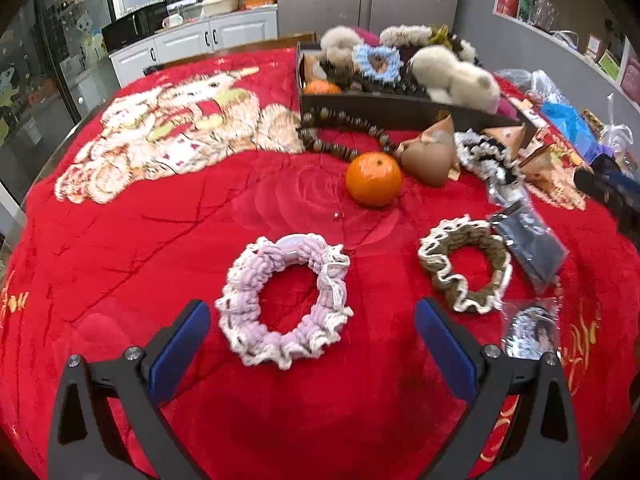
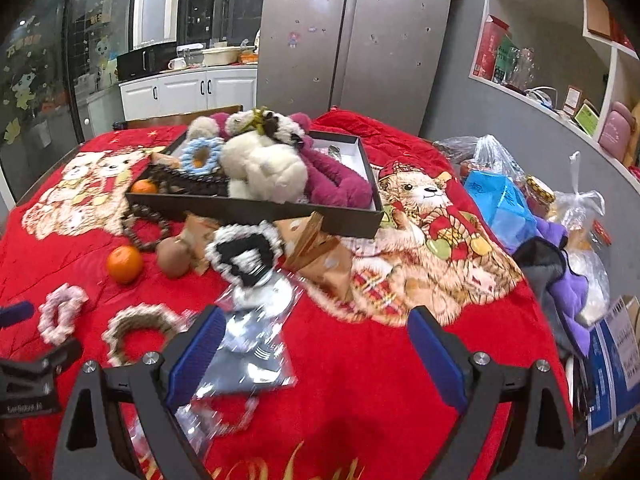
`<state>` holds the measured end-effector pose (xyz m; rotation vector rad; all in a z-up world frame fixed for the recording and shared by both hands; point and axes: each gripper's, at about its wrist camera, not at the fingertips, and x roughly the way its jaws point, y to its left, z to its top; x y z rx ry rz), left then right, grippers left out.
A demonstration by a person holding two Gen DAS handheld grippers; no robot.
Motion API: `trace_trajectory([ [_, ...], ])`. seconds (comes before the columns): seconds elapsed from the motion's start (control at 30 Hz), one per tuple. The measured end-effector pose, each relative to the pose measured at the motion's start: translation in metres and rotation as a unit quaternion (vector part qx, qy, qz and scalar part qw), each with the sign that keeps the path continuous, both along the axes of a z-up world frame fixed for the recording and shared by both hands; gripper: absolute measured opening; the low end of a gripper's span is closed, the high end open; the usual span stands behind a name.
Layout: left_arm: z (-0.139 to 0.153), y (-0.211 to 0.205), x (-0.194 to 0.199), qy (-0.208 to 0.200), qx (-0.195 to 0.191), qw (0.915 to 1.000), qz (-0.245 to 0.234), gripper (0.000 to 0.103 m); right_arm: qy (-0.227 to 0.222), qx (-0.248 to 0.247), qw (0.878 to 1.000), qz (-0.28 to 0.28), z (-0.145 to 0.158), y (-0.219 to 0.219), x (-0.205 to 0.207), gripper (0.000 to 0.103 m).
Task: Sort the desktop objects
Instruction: 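Grasp the pink scrunchie with left tool while right tool grasps a brown paper packet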
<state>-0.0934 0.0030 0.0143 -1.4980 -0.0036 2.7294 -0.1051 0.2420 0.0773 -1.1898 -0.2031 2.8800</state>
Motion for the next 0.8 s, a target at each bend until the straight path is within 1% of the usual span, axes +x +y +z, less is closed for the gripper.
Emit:
trace_trajectory([
  [0.1, -0.012, 0.001, -0.010, -0.015, -0.002, 0.9999, 0.002, 0.103, 0.001, 0.006, 1.000, -0.001, -0.004, 0.006, -0.018, 0.095],
  [0.17, -0.013, 0.004, -0.015, -0.008, -0.009, 0.9999, -0.004, 0.103, 0.000, 0.011, 1.000, -0.003, -0.009, 0.010, -0.030, 0.095],
  [0.23, -0.013, 0.006, -0.021, -0.007, -0.012, 0.9998, -0.012, 0.103, -0.010, 0.010, 1.000, -0.005, -0.016, 0.014, -0.043, 0.095],
  [0.4, -0.016, 0.005, -0.027, 0.010, -0.004, 0.9998, -0.016, 0.103, -0.029, 0.006, 1.000, 0.002, -0.034, 0.022, -0.069, 0.095],
  [0.53, -0.016, 0.003, -0.029, 0.015, -0.001, 0.9997, -0.019, 0.103, -0.041, 0.017, 0.999, 0.001, -0.047, 0.022, -0.082, 0.095],
  [0.67, -0.017, 0.002, -0.029, 0.016, 0.002, 0.9997, -0.020, 0.103, -0.063, -0.007, 0.998, -0.002, -0.061, 0.026, -0.089, 0.095],
  [0.73, -0.017, 0.001, -0.029, 0.016, 0.002, 0.9997, -0.020, 0.103, -0.061, -0.021, 0.998, -0.005, -0.063, 0.029, -0.088, 0.095],
  [0.8, -0.017, 0.002, -0.029, 0.016, 0.001, 0.9997, -0.020, 0.103, -0.060, -0.024, 0.998, -0.002, -0.063, 0.029, -0.087, 0.095],
])
